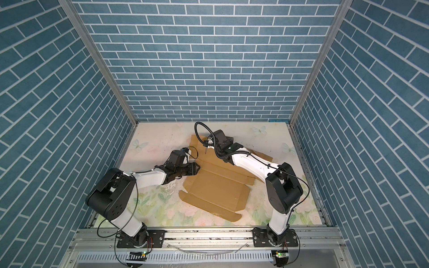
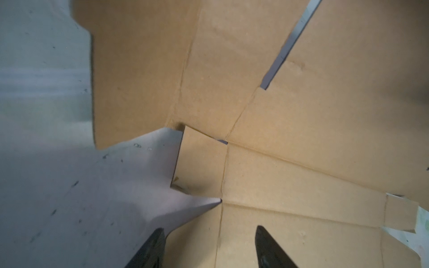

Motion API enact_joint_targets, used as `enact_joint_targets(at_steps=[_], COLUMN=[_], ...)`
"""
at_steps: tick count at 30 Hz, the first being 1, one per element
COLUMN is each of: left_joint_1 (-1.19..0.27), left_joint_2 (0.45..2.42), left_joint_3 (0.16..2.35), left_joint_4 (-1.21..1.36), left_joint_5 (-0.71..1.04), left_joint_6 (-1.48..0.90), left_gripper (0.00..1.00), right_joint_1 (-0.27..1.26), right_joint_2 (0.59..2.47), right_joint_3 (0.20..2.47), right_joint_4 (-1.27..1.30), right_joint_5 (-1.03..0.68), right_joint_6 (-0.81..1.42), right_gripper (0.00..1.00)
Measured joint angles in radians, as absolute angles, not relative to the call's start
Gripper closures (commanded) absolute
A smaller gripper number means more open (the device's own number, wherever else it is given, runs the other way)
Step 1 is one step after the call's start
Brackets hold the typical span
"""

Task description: Fold the paper box

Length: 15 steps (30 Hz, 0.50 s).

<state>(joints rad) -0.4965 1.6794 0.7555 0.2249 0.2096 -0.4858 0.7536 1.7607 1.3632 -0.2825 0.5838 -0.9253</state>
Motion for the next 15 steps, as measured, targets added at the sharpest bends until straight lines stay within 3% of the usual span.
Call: enact_joint_targets(at_steps=[4,15], left_joint_1=[-0.497,-0.529], left_joint_2=[1.728,1.758], left_joint_3=[0.781,0.785], left_joint_4=[0.274,0.397], left_joint_5=[0.198,0.184], left_joint_6=[-0.474,-0.450], left_gripper=[0.43,0.67], right_joint_1=[0.755,0.762], right_joint_2=[1.760,1.754], right_joint_3=[1.357,1.357], right_joint_4=[-0.274,-0.250], right_joint_5=[0.583,0.584], right_joint_6=[-0.925,-0.926], right_gripper=[1.00,1.00])
